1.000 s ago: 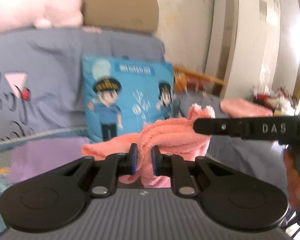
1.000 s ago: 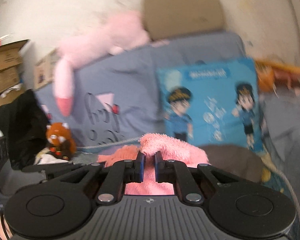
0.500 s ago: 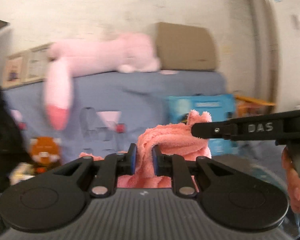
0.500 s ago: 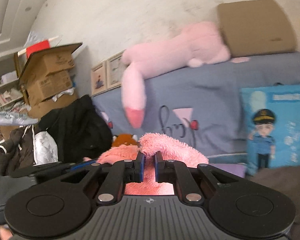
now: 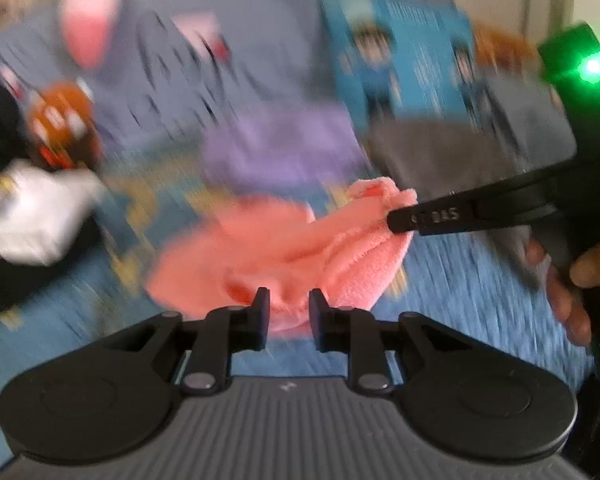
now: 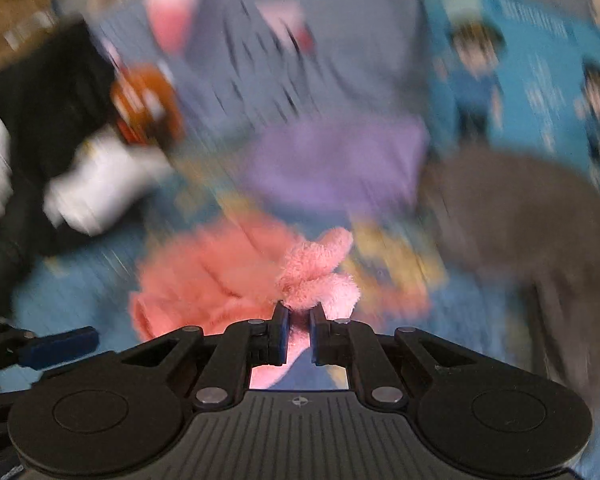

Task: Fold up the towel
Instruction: 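Lift the pink towel with both grippers and lay it on the open bedspread, then open both grippers to release the pink towel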

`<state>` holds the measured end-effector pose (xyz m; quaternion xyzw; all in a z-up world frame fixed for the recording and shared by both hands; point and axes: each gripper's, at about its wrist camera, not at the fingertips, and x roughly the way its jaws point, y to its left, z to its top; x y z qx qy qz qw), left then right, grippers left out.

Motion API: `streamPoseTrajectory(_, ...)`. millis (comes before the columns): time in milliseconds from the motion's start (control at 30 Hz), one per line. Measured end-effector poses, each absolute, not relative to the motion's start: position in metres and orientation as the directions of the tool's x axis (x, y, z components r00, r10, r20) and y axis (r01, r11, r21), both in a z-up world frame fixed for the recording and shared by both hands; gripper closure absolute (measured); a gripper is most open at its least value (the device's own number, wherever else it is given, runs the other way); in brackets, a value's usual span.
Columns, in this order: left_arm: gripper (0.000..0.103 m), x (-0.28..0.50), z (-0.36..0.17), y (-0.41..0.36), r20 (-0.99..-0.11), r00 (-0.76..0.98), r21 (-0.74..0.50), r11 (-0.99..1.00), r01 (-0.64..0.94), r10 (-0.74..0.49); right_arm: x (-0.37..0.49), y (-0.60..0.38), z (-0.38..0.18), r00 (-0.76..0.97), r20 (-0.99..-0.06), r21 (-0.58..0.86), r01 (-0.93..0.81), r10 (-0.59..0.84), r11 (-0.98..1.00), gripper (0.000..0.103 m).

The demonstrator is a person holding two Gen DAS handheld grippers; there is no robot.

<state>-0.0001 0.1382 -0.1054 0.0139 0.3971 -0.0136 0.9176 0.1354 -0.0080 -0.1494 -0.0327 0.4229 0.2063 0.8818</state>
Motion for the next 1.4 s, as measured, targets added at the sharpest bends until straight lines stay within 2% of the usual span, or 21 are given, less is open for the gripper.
streamPoseTrajectory(67,0.079,-0.005,-0.124,0.121,-0.753,0.656,0.007,0.997,0.082,-0.049,0.127,-0.022,-0.174,0.535,-0.789,0.100,-0.371,0.301,0.923,0.093)
streamPoseTrajectory(233,0.079,-0.007,-0.129,0.110,-0.755,0.650,0.000,0.991,0.131,-0.086,0.109,-0.054,-0.199,0.515,-0.809,0.131,-0.310,0.282,0.942,0.093)
streamPoseTrajectory(300,0.077,-0.005,-0.126,0.120,-0.748,0.658,-0.009,0.993,0.115,-0.083,0.106,-0.063,-0.198,0.524,-0.802,0.152,-0.284,0.286,0.947,0.090)
streamPoseTrajectory(367,0.071,-0.007,-0.124,0.128,-0.743,0.664,-0.025,0.995,0.097,-0.083,0.104,-0.070,-0.197,0.534,-0.793,0.175,-0.261,0.293,0.949,0.088)
streamPoseTrajectory(433,0.052,-0.002,-0.124,0.133,-0.735,0.672,-0.027,0.994,0.106,-0.092,0.104,-0.074,-0.193,0.545,-0.775,0.211,-0.254,0.320,0.944,0.088)
streamPoseTrajectory(467,0.046,-0.001,-0.122,0.133,-0.730,0.676,-0.019,0.992,0.124,-0.098,0.104,-0.075,-0.192,0.553,-0.764,0.225,-0.254,0.332,0.941,0.088)
streamPoseTrajectory(533,0.023,0.002,-0.121,0.125,-0.712,0.690,0.001,0.984,0.180,-0.126,0.105,-0.075,-0.188,0.571,-0.740,0.239,-0.269,0.354,0.933,0.082)
streamPoseTrajectory(600,0.013,0.007,-0.121,0.113,-0.689,0.706,0.021,0.969,0.247,-0.165,0.107,-0.074,-0.187,0.585,-0.726,0.238,-0.279,0.362,0.930,0.074)
streamPoseTrajectory(633,0.013,0.012,-0.123,0.107,-0.675,0.712,0.026,0.958,0.285,-0.194,0.109,-0.074,-0.186,0.591,-0.721,0.237,-0.282,0.363,0.930,0.073)
streamPoseTrajectory(833,0.013,0.050,-0.130,0.072,-0.681,0.678,-0.015,0.930,0.367,-0.278,0.118,-0.086,-0.188,0.631,-0.706,0.224,-0.231,0.320,0.947,0.076)
streamPoseTrajectory(1000,0.013,0.083,-0.144,0.068,-0.708,0.628,-0.150,0.937,0.314,-0.324,0.118,-0.118,-0.188,0.657,-0.696,0.256,-0.151,0.290,0.955,0.075)
streamPoseTrajectory(1167,0.014,0.097,-0.158,0.062,-0.728,0.626,-0.157,0.957,0.243,-0.278,0.114,-0.141,-0.191,0.668,-0.690,0.277,-0.115,0.281,0.954,0.072)
streamPoseTrajectory(1200,0.020,0.099,-0.161,0.060,-0.732,0.626,-0.157,0.961,0.229,-0.269,0.113,-0.143,-0.192,0.668,-0.689,0.281,-0.114,0.282,0.953,0.072)
streamPoseTrajectory(1233,0.031,0.101,-0.164,0.058,-0.740,0.622,-0.154,0.965,0.212,-0.254,0.112,-0.144,-0.193,0.668,-0.688,0.285,-0.113,0.285,0.952,0.072)
streamPoseTrajectory(1267,0.037,0.103,-0.167,0.057,-0.748,0.615,-0.156,0.967,0.201,-0.249,0.111,-0.145,-0.193,0.667,-0.686,0.290,-0.113,0.289,0.950,0.072)
streamPoseTrajectory(1333,0.057,0.107,-0.173,0.055,-0.763,0.601,-0.162,0.970,0.181,-0.239,0.111,-0.146,-0.195,0.667,-0.684,0.300,-0.109,0.294,0.947,0.072)
streamPoseTrajectory(1400,0.070,0.109,-0.178,0.054,-0.772,0.589,-0.174,0.971,0.165,-0.238,0.110,-0.146,-0.197,0.666,-0.683,0.310,-0.107,0.300,0.945,0.072)
